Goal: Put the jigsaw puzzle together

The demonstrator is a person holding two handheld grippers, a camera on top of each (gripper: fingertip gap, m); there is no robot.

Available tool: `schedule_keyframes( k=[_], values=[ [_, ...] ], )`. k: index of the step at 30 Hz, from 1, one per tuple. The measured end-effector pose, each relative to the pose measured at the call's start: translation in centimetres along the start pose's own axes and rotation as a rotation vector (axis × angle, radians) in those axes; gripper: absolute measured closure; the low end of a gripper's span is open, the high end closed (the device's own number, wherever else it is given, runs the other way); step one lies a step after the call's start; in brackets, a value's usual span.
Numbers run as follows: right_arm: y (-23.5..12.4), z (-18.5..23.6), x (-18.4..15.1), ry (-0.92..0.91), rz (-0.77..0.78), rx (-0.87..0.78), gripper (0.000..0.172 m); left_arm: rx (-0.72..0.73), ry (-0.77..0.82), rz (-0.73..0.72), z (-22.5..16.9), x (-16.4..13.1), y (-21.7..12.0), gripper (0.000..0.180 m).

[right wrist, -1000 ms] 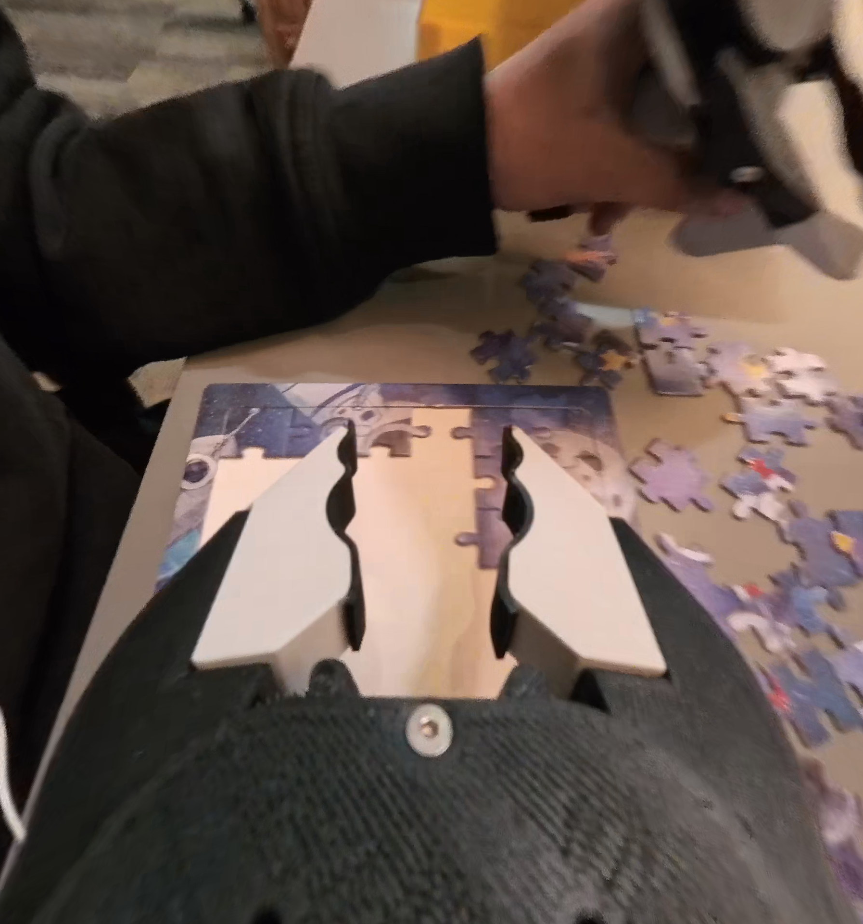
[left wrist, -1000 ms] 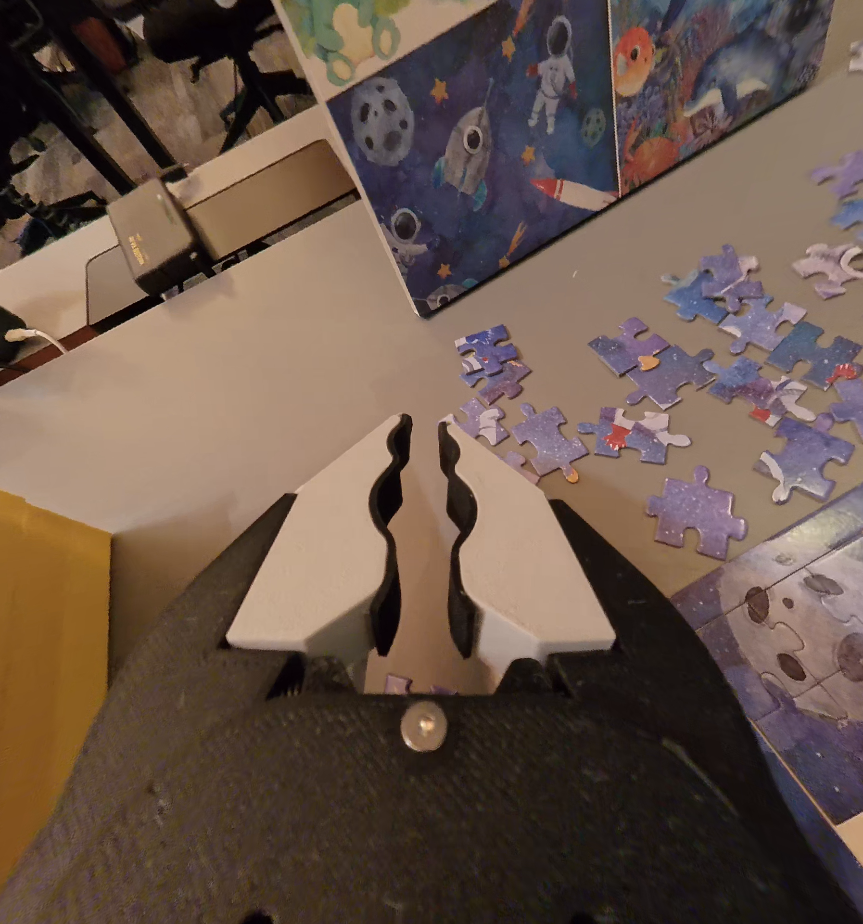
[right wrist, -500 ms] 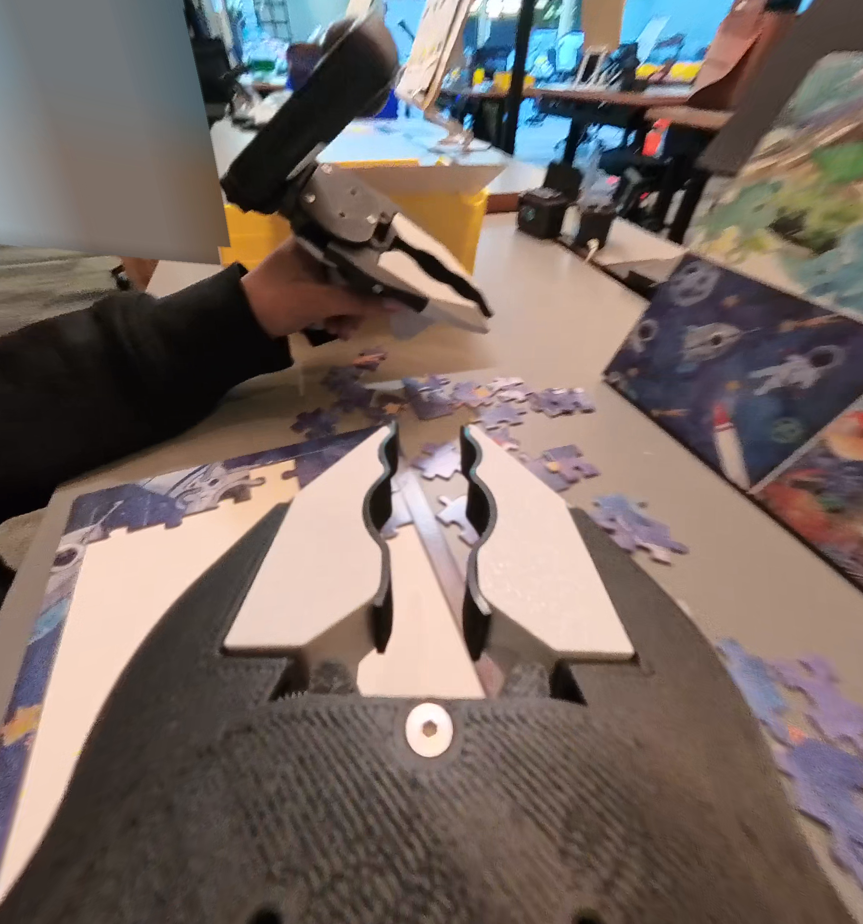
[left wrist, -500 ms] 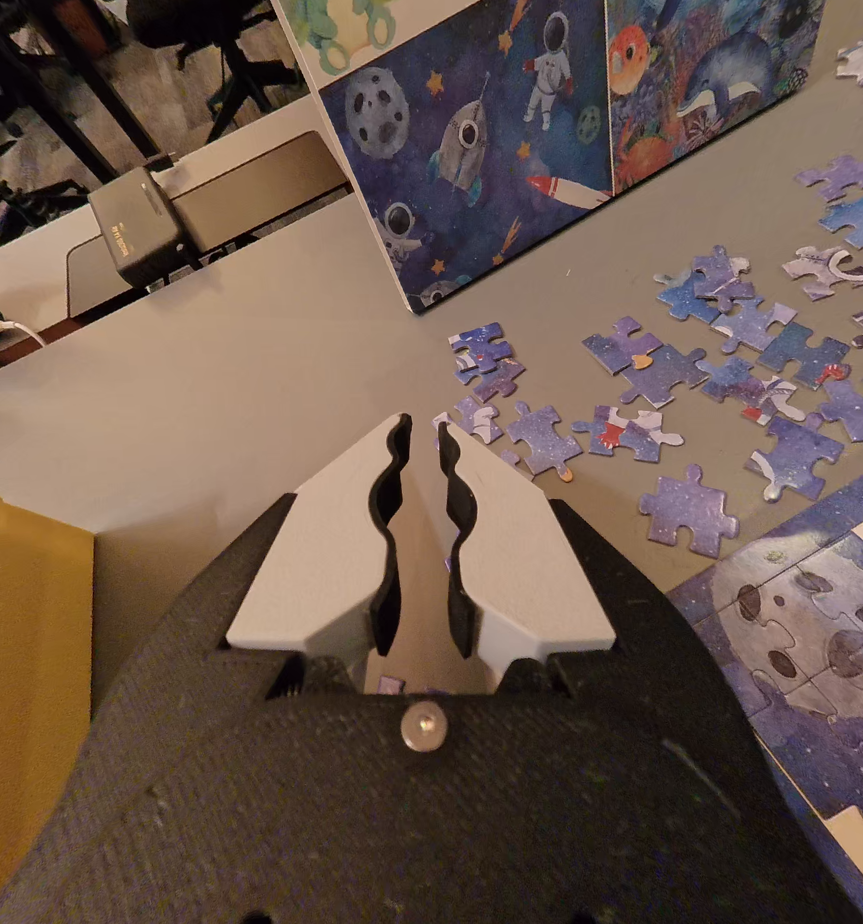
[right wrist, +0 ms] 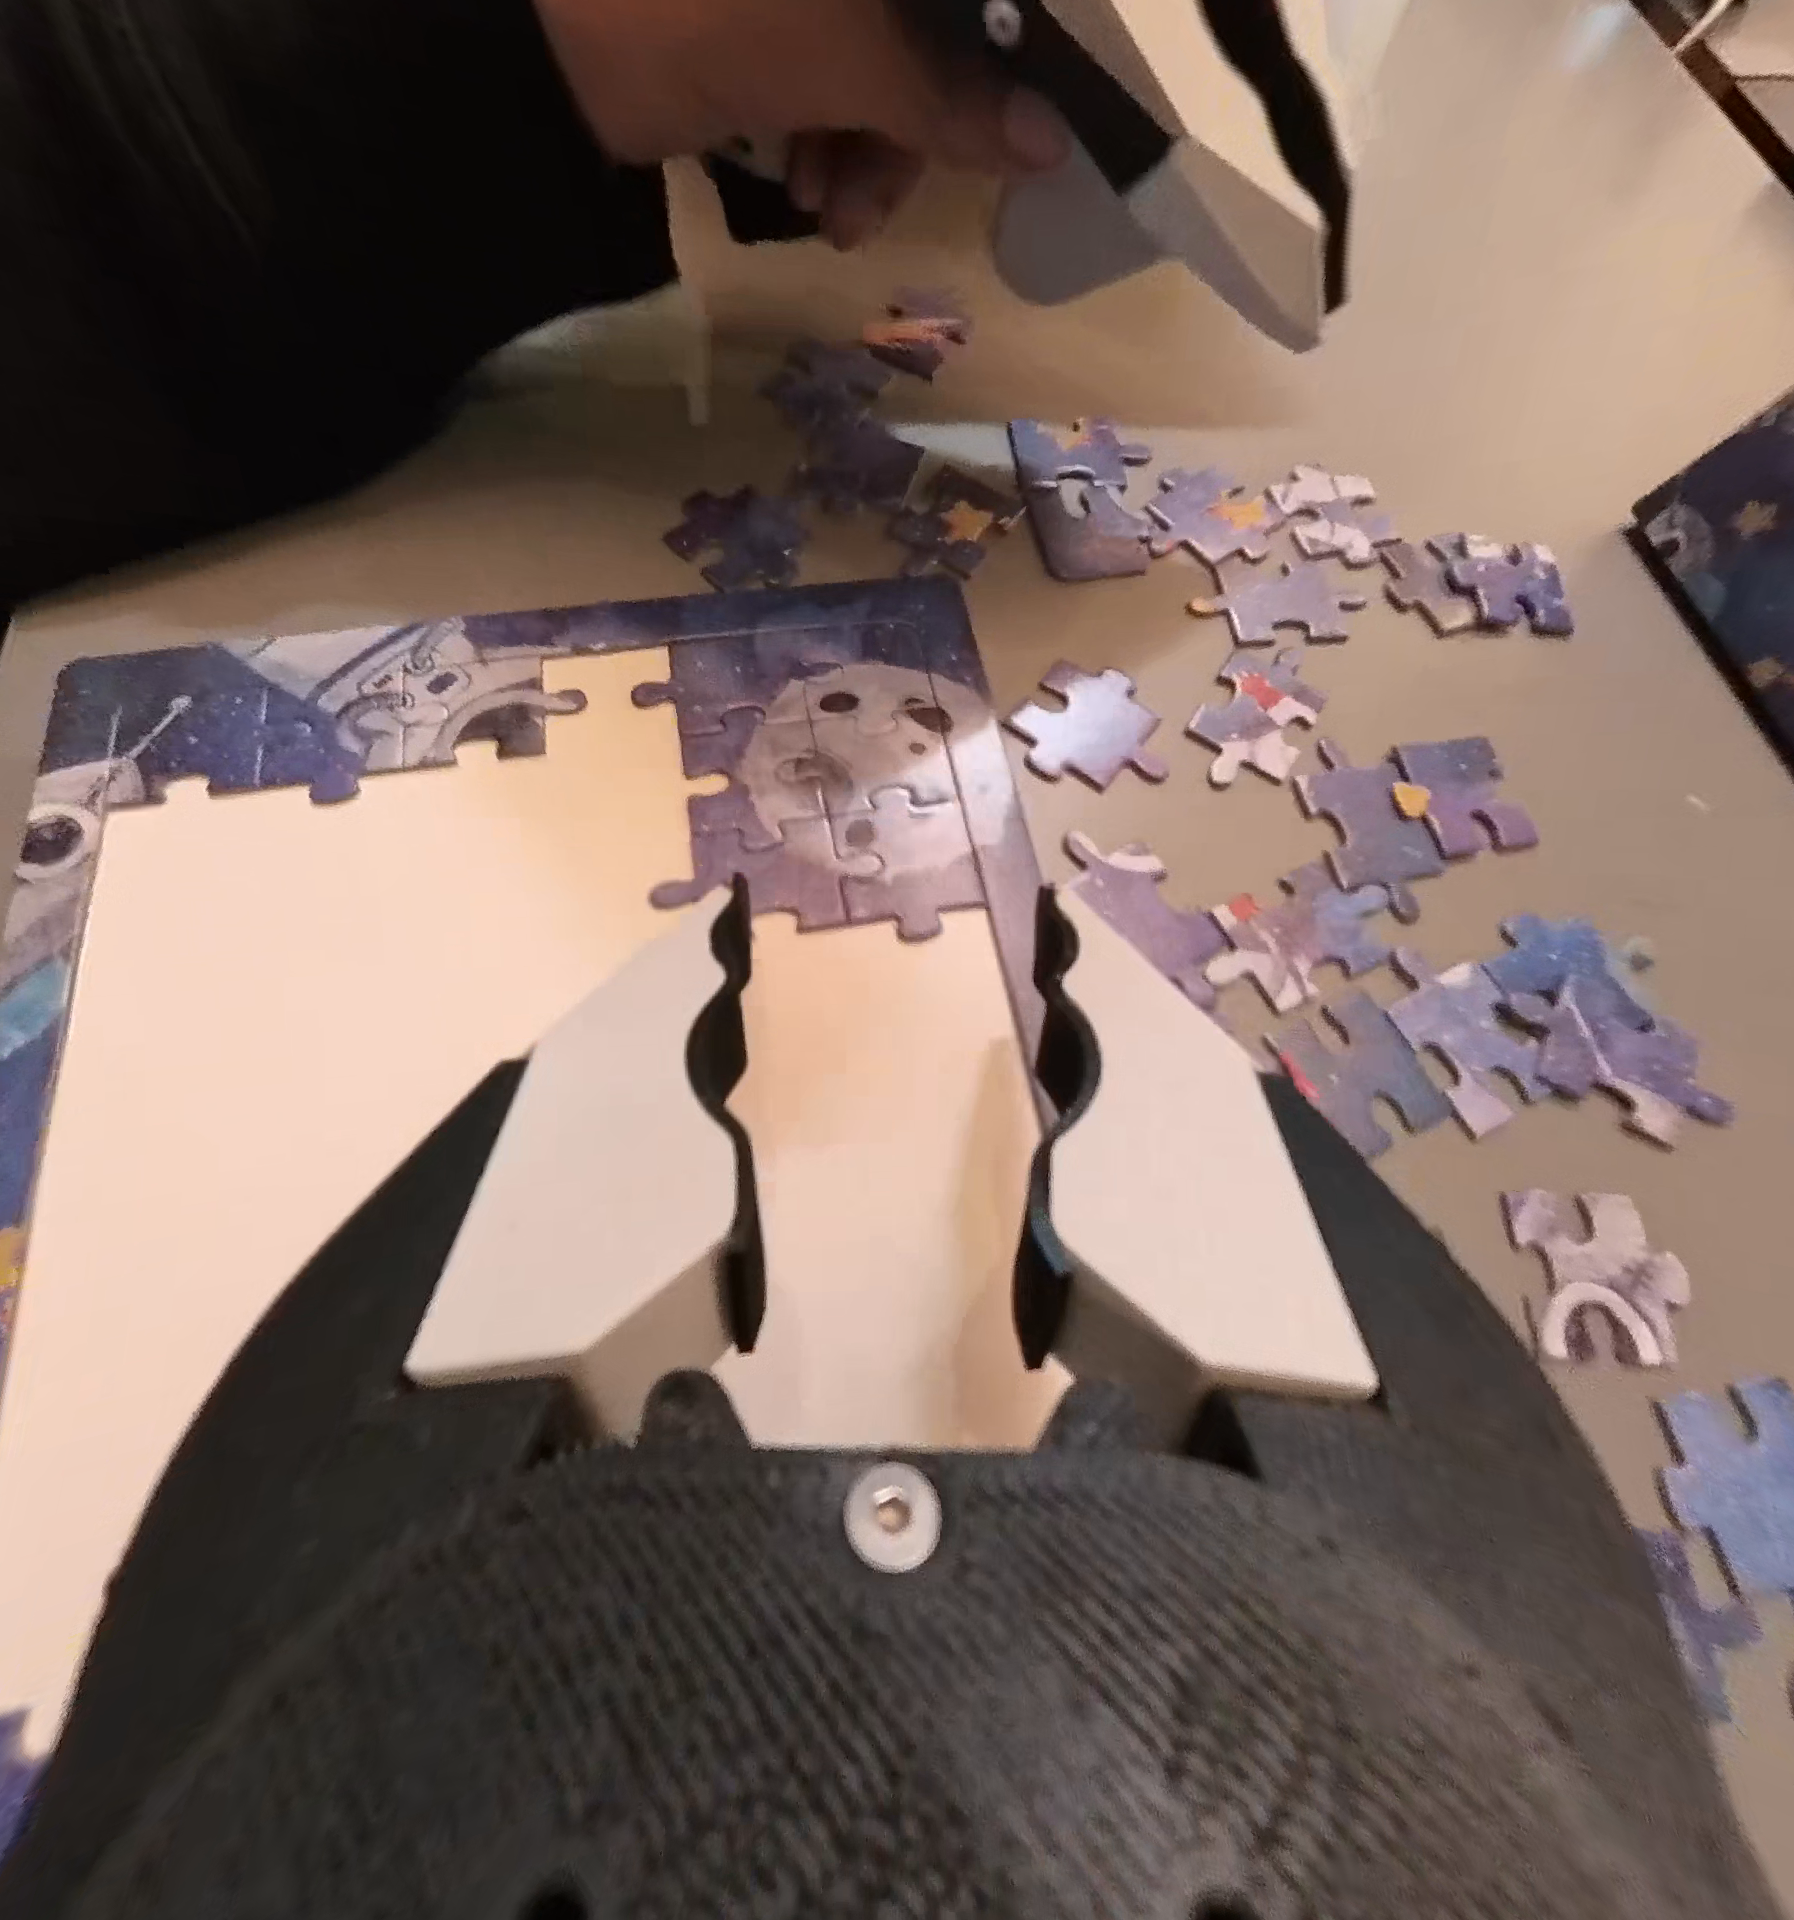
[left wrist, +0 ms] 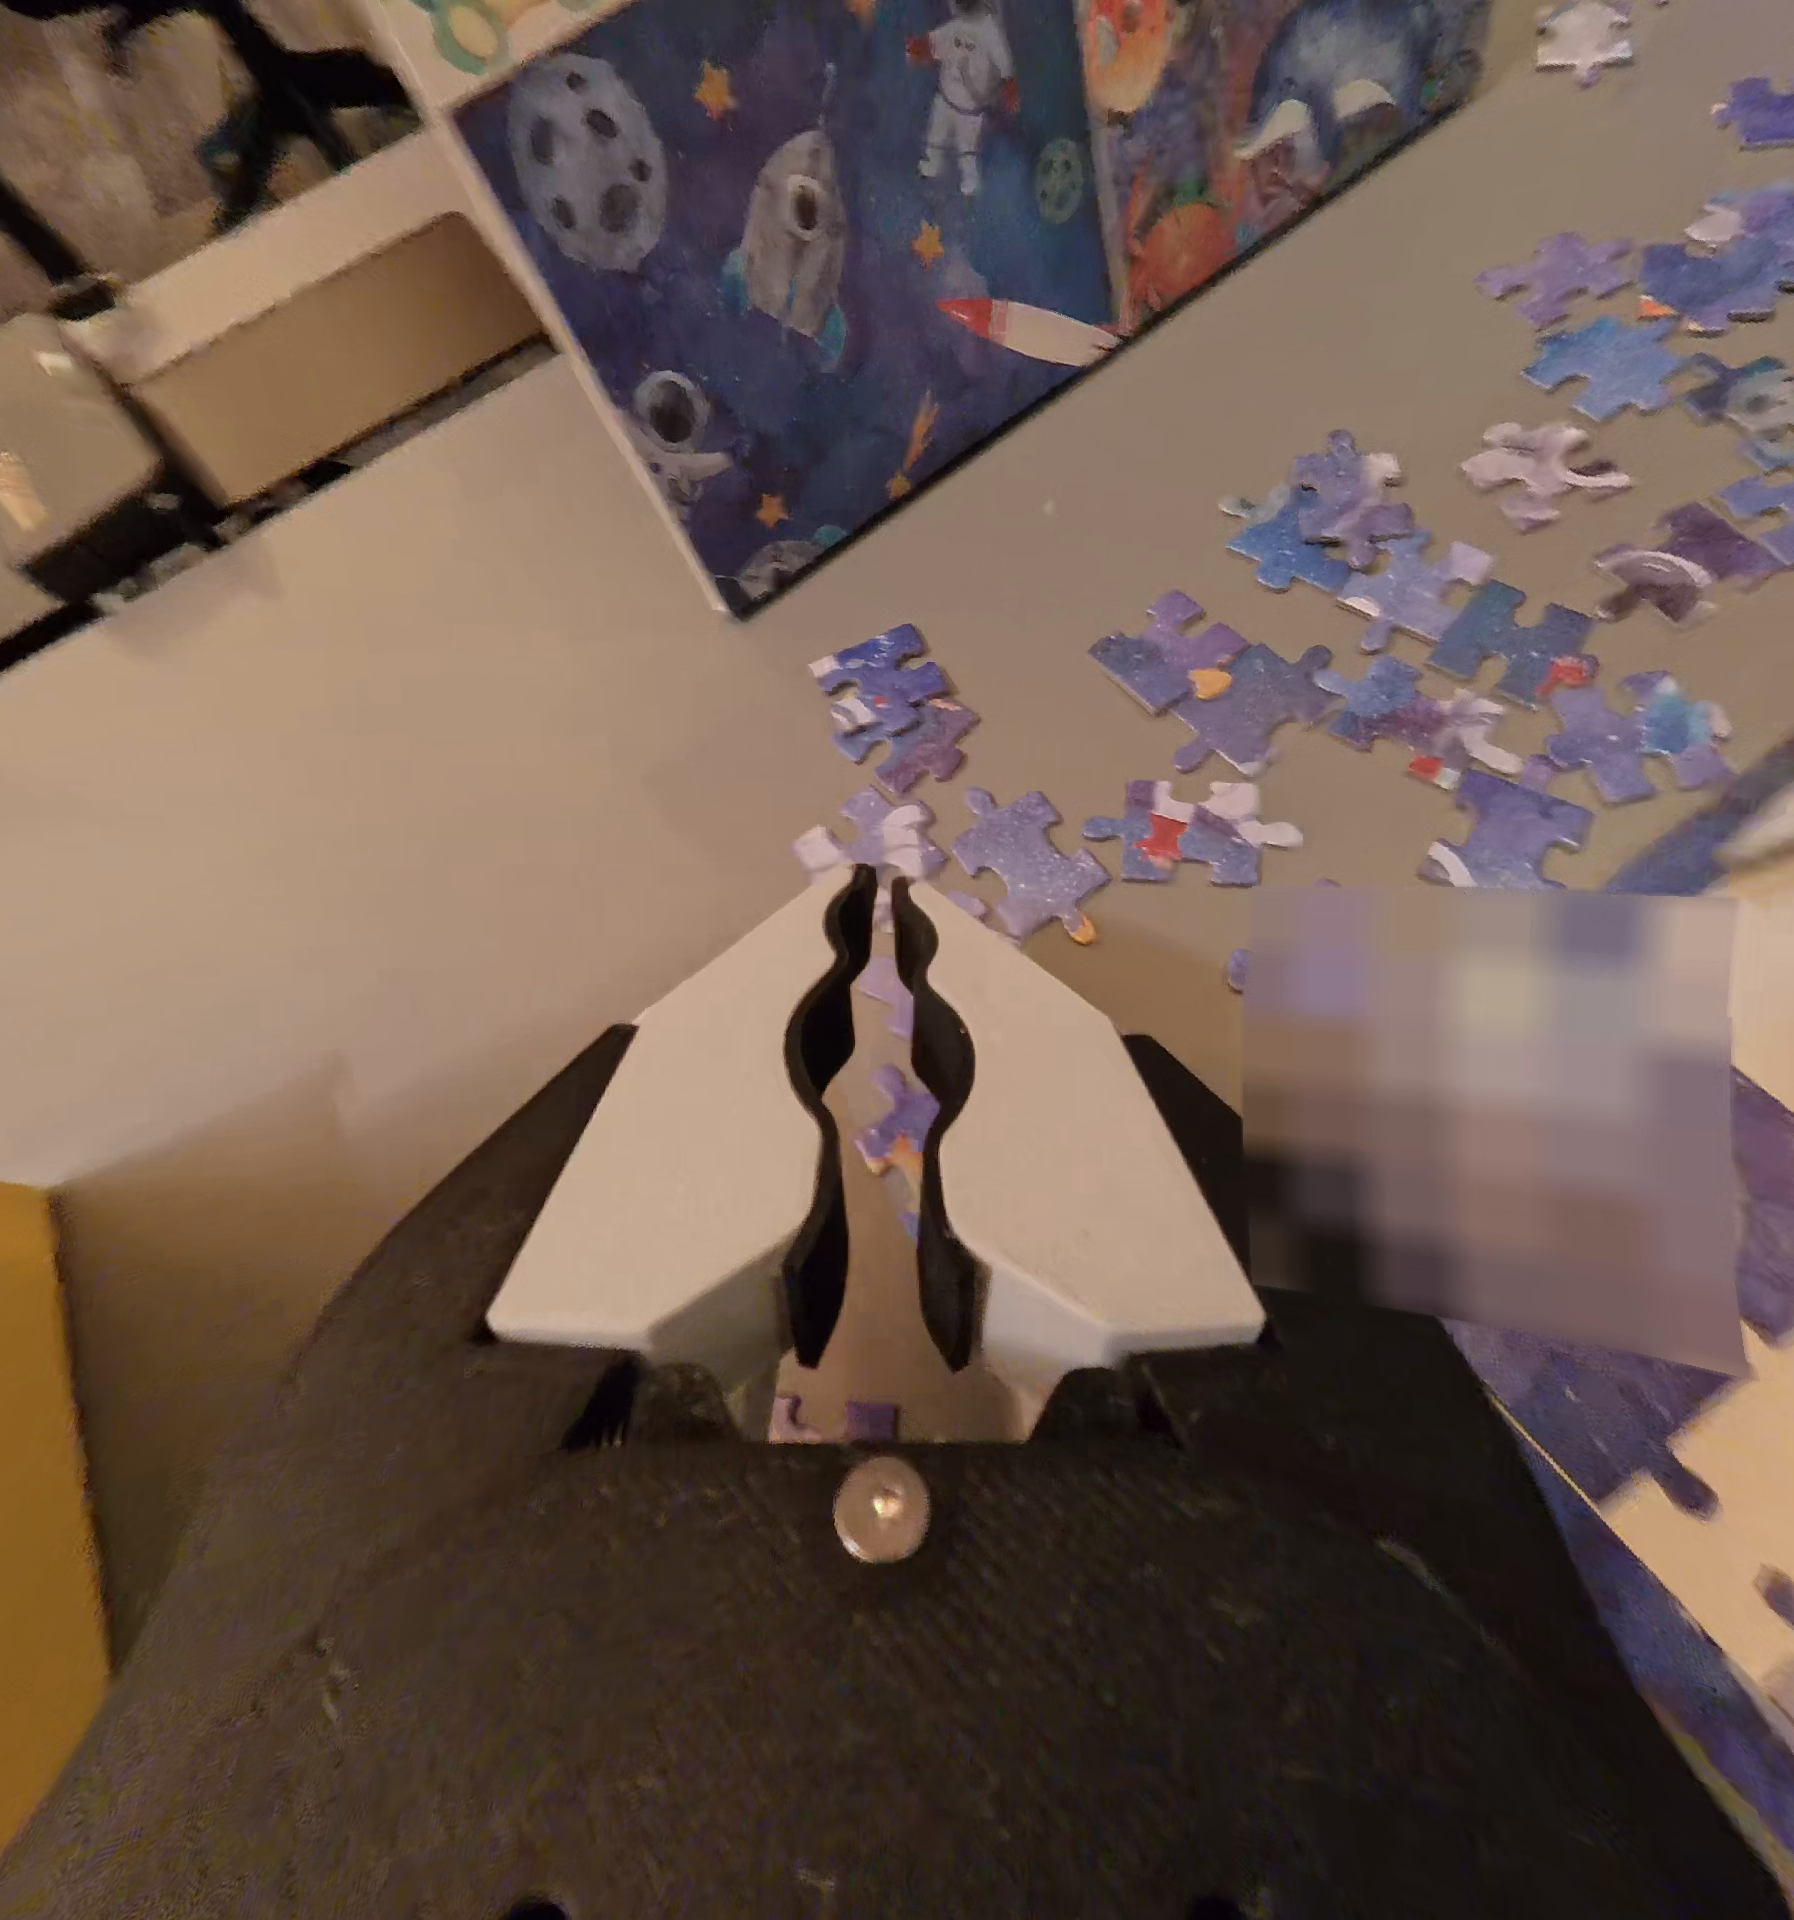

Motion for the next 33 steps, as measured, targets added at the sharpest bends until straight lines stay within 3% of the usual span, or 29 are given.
schedule_keyframes(
  k=[3, 7, 10, 12, 18, 33],
  values=[
    [-0.7, -0.1, -0.2, 0.022, -0.04, 0.048, 0.122, -0.311, 0.051, 0.104, -3.4, -1.3, -1.4, 0.18],
    [-0.5, 0.9, 0.0, -0.004, -0.049, 0.111, 0.13, -0.458, 0.114, 0.279, -4.9, -4.0, -3.3, 0.18],
    [0.0, 2.2, -0.4, -0.081, -0.005, 0.154, 0.156, -0.562, 0.073, 0.372, -5.7, -5.3, -4.6, 0.18],
    [0.3, 2.9, -0.7, -0.11, 0.03, 0.178, 0.164, -0.627, 0.036, 0.445, -6.4, -6.2, -5.4, 0.18],
    [1.2, 3.3, -1.4, -0.139, 0.099, 0.161, 0.17, -0.68, 0.022, 0.522, -7.7, -6.9, -5.3, 0.18],
    [1.5, 3.3, -1.2, -0.158, 0.115, 0.129, 0.169, -0.701, -0.014, 0.528, -7.9, -6.9, -5.4, 0.18]
  ],
)
Point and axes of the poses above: each gripper's, where its closed fingertips meet, y out along the fingers, x out of its top, z = x × y across the jaws, the point moved 3 cm from there along -y, back along the fingers, and after that the axes turned 4 degrees about x, right-handed, at the moved point
